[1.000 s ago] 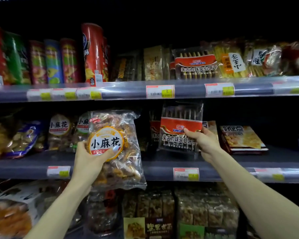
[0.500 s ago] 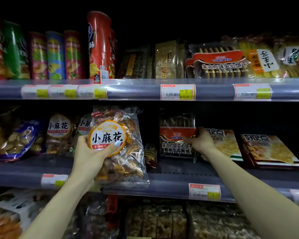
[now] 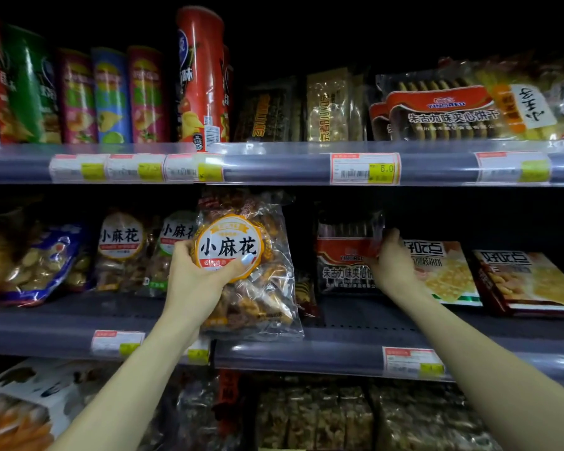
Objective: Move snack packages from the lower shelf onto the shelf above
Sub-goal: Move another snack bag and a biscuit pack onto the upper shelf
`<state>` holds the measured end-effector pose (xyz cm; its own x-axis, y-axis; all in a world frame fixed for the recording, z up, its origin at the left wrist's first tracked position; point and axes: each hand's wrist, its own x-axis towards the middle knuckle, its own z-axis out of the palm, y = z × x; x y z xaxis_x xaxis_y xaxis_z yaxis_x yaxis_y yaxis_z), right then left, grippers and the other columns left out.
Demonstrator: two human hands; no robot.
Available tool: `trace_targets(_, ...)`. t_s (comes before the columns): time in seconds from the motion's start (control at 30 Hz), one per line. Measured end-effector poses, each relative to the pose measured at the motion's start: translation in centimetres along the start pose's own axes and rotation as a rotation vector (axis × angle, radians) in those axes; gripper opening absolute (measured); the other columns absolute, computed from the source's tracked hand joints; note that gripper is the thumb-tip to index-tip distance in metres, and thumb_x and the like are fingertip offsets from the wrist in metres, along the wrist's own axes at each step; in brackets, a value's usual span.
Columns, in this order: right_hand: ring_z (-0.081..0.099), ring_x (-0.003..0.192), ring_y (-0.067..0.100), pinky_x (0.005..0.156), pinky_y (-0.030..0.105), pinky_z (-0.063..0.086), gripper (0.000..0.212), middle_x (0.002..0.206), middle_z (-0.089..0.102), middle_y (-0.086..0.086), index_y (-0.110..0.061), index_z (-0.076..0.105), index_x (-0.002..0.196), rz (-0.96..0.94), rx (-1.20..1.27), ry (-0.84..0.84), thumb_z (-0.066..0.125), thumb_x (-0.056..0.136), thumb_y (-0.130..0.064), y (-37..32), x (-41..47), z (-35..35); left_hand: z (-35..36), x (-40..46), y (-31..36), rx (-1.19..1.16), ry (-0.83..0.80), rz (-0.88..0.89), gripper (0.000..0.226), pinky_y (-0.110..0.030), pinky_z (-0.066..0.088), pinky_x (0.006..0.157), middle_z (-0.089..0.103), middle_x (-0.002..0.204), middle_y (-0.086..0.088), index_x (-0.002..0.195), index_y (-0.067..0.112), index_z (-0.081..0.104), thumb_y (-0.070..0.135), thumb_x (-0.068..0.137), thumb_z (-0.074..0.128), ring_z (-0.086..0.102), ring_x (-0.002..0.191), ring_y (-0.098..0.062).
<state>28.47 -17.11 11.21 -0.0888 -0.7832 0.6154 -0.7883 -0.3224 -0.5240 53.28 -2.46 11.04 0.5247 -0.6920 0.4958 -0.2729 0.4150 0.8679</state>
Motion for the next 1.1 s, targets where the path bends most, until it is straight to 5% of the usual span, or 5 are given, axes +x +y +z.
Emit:
trace_targets(0.17, 0.046, 0.102, 0.054, 0.084, 0.048, 0.04, 0.058, 0.118, 0.043, 0.039, 0.016, 0.036, 0.126, -0.095, -0.196, 0.068, 0.058, 0.073, 0.017, 0.3, 0.0, 1.3, -1.2, 0.6, -0.5, -0.01, -0.025, 0.007, 0.06, -0.022, 0.046, 0.067, 0.061, 0.099, 0.007, 0.109, 0.019, 0.045, 0.025, 0.065, 0.085, 0.06, 0.09, -0.007)
trace_targets(0.37, 0.049, 0.1, 0.056, 0.089, 0.056, 0.04, 0.054, 0.107, 0.051, 0.042, 0.016, 0.052, 0.114, -0.114, -0.34, 0.123, 0.074, 0.07, -0.005, -1.5, -1.9, 1.0, -5.1, 2.2, -1.5, -0.014, -0.03, 0.03, 0.051, -0.02, 0.046, 0.065, 0.061, 0.095, 0.008, 0.097, 0.024, 0.045, 0.017, 0.066, 0.084, 0.06, 0.084, -0.004)
trace_targets(0.5, 0.059, 0.1, 0.042, 0.082, 0.043, 0.046, 0.038, 0.107, 0.063, 0.027, 0.001, 0.063, 0.107, -0.22, -0.165, -0.049, 0.07, 0.08, -0.026, -4.6, -5.3, 0.7, -10.0, 4.9, -2.4, 0.011, -0.024, 0.042, 0.053, -0.018, 0.044, 0.062, 0.061, 0.093, 0.007, 0.105, 0.015, 0.046, 0.015, 0.067, 0.083, 0.059, 0.081, -0.004)
trace_targets(0.73, 0.06, 0.09, 0.022, 0.08, 0.037, 0.046, 0.087, 0.096, 0.064, 0.0, -0.02, 0.065, 0.101, -0.277, -0.122, -0.059, 0.015, 0.071, -0.085, -7.3, -12.5, 2.7, -17.7, 9.4, -4.3, 0.054, -0.01, 0.098, 0.053, -0.006, 0.045, 0.047, 0.058, 0.088, 0.009, 0.106, 0.012, 0.045, 0.01, 0.068, 0.083, 0.057, 0.076, -0.003)
trace_targets(1.1, 0.067, 0.075, 0.036, 0.077, 0.037, 0.033, 0.056, 0.072, 0.07, 0.014, -0.01, 0.061, 0.091, -0.253, -0.347, 0.155, 0.028, 0.085, -0.056, -5.9, -13.8, 4.0, -21.2, 12.4, -8.4, 0.053, 0.019, 0.105, 0.06, -0.029, 0.052, 0.071, 0.06, 0.095, 0.001, 0.107, 0.015, 0.044, 0.02, 0.064, 0.086, 0.061, 0.084, -0.013)
